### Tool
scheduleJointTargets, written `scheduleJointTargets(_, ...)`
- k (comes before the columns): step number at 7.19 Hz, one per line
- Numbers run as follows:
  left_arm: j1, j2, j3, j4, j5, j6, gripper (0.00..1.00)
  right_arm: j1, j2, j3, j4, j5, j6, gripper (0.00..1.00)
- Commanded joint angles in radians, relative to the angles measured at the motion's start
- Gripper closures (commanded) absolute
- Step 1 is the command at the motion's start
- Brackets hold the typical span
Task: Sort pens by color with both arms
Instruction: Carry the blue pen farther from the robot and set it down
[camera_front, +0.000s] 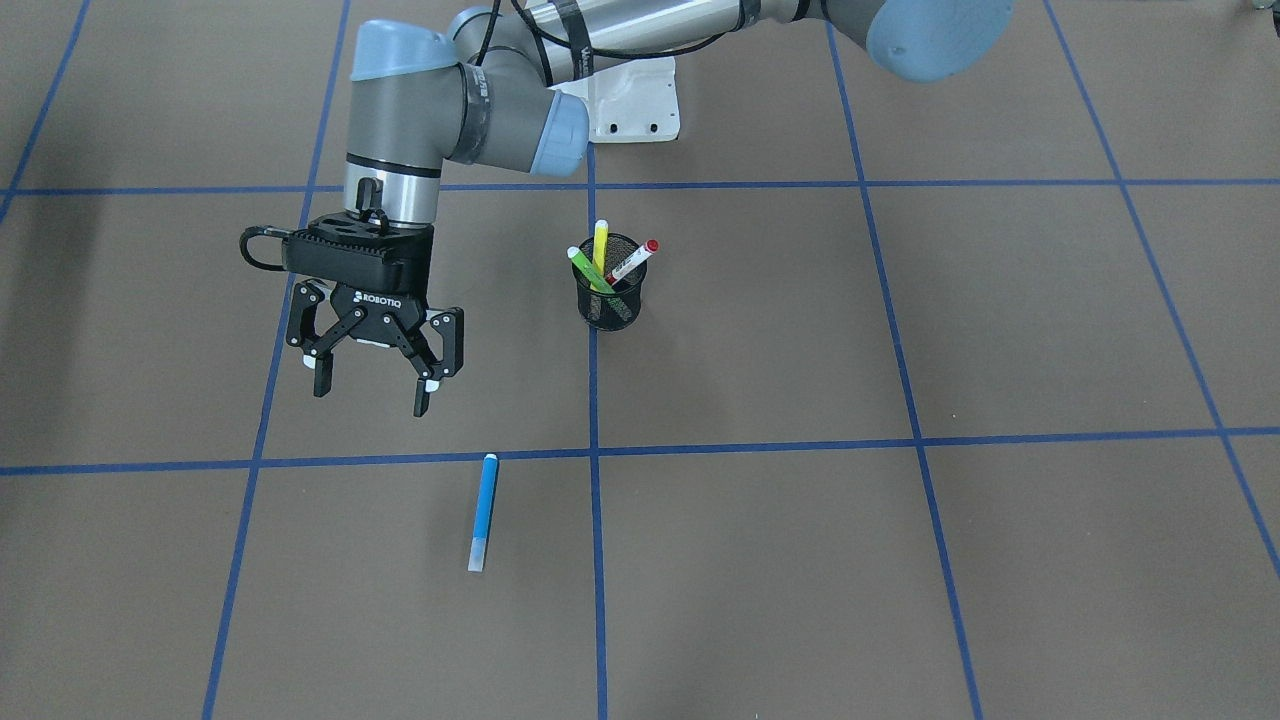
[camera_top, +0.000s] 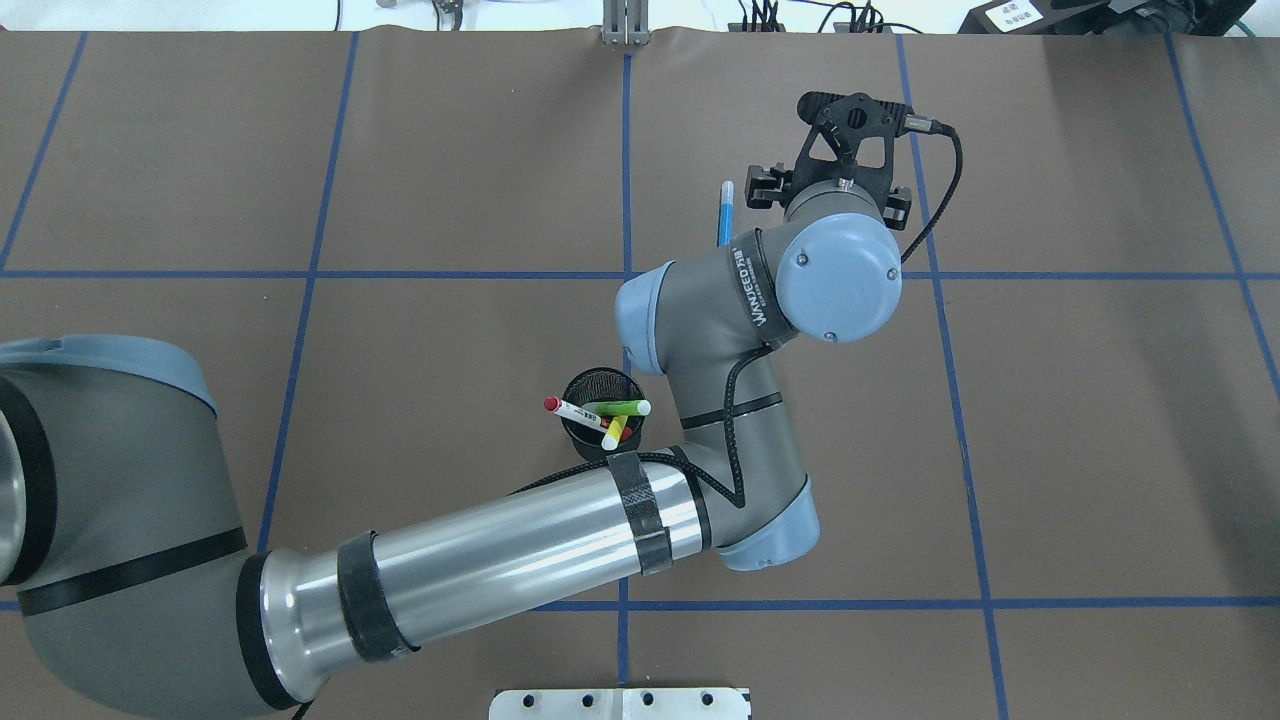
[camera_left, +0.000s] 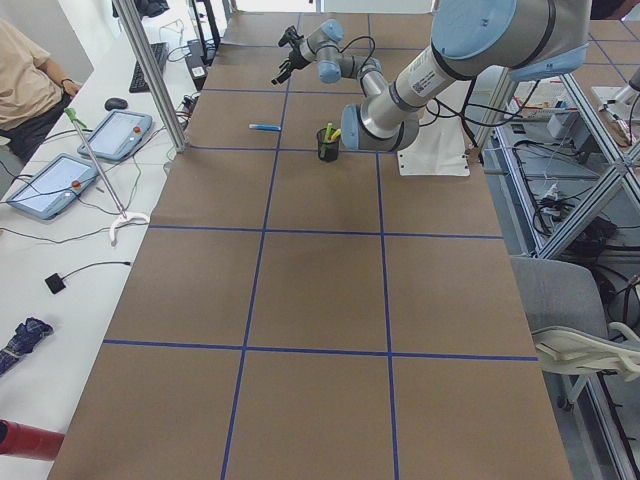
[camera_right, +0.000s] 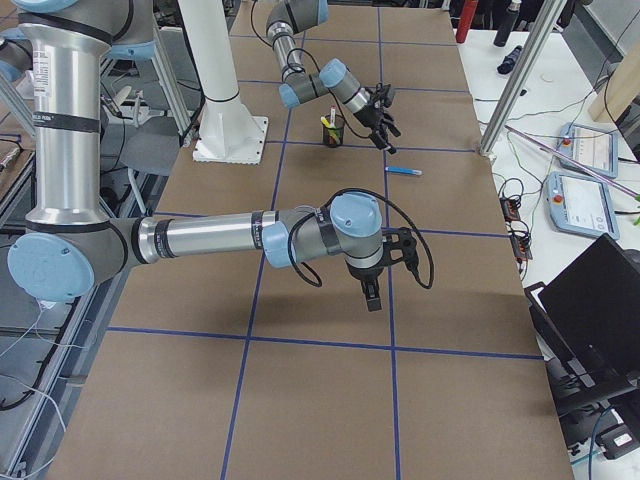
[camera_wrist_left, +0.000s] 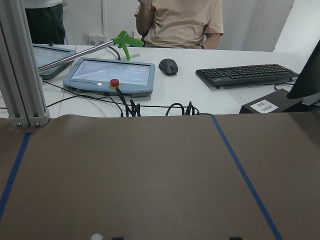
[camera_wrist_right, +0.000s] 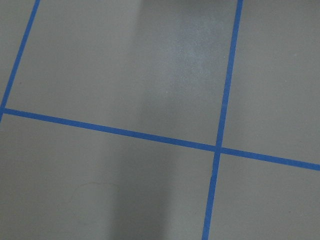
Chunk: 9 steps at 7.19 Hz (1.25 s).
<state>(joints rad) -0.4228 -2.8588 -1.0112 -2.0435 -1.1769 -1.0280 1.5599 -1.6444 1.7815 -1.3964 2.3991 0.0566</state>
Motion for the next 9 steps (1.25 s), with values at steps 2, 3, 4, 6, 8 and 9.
scheduleJointTargets(2, -0.014, 0.024, -0.272, 0.387, -0.214, 0.011, 0.02, 0.0, 0.024, 0.018, 0.005, 0.014, -0.001, 0.0)
scheduleJointTargets(3, -0.033, 0.057, -0.385, 0.517, -0.307, 0.034, 0.02, -0.001, 0.028, 0.027, 0.005, 0.04, 0.005, 0.0)
scheduleJointTargets(4, -0.051, 0.105, -0.502, 0.636, -0.382, 0.058, 0.02, -0.001, 0.026, 0.042, 0.007, 0.051, 0.049, 0.0)
scheduleJointTargets(6, -0.12, 0.232, -0.724, 0.811, -0.502, 0.198, 0.02, -0.067, 0.028, 0.128, 0.005, 0.048, 0.225, 0.0)
scheduleJointTargets(8, -0.212, 0.372, -0.851, 0.842, -0.59, 0.345, 0.02, -0.208, 0.099, 0.197, 0.005, 0.006, 0.545, 0.0)
scheduleJointTargets(9, -0.273, 0.424, -0.854, 0.841, -0.659, 0.424, 0.02, -0.316, 0.154, 0.214, 0.005, -0.085, 0.7, 0.0)
